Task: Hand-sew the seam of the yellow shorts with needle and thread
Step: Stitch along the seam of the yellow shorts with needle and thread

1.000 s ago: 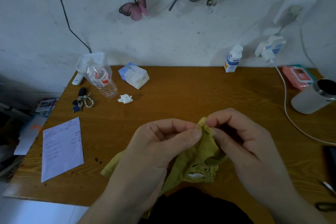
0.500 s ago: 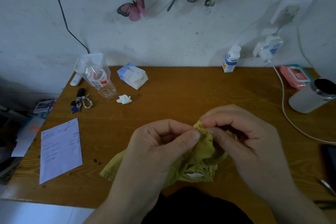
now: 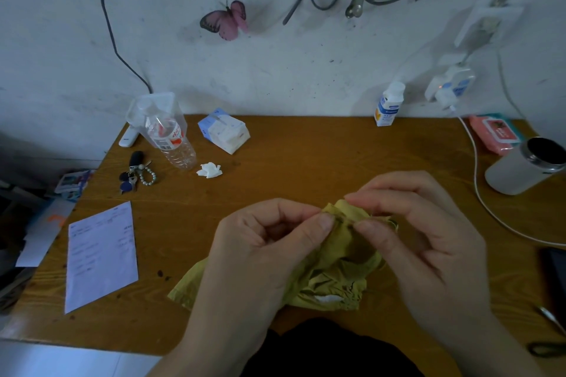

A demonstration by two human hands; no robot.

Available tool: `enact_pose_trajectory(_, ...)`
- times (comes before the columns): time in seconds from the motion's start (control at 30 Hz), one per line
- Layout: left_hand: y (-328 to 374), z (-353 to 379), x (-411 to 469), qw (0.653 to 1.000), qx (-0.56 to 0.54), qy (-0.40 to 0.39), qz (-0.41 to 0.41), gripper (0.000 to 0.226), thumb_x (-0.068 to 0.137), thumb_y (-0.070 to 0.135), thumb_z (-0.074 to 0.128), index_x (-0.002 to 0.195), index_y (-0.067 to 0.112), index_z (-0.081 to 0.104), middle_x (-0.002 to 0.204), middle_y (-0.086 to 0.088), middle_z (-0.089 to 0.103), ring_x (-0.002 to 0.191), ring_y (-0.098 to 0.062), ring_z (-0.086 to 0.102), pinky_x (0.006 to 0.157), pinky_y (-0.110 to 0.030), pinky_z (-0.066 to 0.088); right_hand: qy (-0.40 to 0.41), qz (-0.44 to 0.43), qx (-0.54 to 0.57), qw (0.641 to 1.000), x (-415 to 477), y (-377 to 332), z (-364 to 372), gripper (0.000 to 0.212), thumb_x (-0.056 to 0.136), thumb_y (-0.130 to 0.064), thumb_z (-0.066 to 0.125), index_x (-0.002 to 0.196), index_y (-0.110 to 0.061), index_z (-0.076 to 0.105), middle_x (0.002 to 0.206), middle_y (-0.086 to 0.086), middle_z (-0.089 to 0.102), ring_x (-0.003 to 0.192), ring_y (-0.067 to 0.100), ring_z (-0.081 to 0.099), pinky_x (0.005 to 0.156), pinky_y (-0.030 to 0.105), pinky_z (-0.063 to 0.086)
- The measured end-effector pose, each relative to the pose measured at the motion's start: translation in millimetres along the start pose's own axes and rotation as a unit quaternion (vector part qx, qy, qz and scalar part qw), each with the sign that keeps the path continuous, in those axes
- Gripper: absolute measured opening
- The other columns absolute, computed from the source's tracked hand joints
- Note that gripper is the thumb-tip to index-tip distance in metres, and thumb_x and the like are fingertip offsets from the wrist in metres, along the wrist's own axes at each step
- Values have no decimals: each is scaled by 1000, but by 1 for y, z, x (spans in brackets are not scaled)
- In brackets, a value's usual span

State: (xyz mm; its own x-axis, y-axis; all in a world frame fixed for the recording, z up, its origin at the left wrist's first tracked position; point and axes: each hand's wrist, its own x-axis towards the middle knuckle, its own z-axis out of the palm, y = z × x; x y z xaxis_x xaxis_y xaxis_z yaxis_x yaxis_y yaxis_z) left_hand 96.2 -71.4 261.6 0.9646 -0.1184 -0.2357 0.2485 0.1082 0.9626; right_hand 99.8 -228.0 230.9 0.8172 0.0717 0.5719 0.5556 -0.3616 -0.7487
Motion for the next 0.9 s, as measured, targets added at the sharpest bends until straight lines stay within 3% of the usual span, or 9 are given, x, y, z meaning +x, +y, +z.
enact_pose_trajectory(0.17,1,1,0,1000,10,6,13,31,42,44,68,66,26,76,66,-3,73,59,-11,69,52,-18,53,10,-24,-41,999,2,0,5,10,82,-23,63,92,-23,64,94,-3,59,89,2,56,77,12,42)
enact_pose_trajectory(0.33,0,3,1,993,96,25,70,32,48,49,61,73,34,74,66,7,72,60,-4,66,49,-9,48,12,-12,-45,999,2,-2,7,7,84,-20,60,88,-19,65,94,-5,60,89,4,57,77,12,42)
enact_pose_trajectory(0.5,-8,6,2,983,135,54,111,16,61,40,65,72,31,73,66,10,72,60,-3,64,49,-7,46,26,2,-44,999,4,-2,15,10,84,-17,54,82,-14,64,89,-8,59,86,6,56,74,16,43)
enact_pose_trajectory(0.63,-14,7,7,985,131,56,100,3,68,27,71,65,27,73,65,10,71,60,-2,64,48,-7,45,77,-43,-53,995,2,0,20,10,85,-12,55,80,-12,65,87,-8,57,86,9,54,74,24,44)
enact_pose_trajectory(0.77,-14,7,10,987,105,69,97,6,67,30,70,68,26,74,65,7,72,58,-3,65,47,-8,46,105,-39,-34,993,1,4,24,10,86,-15,55,85,-22,62,89,-12,56,87,4,54,76,19,43)
enact_pose_trajectory(0.9,-14,7,11,988,95,69,101,23,60,42,63,74,27,74,66,6,72,59,-6,66,49,-11,48,85,-10,-51,995,5,9,31,6,86,-18,53,86,-20,59,89,-14,53,87,7,54,74,20,44)
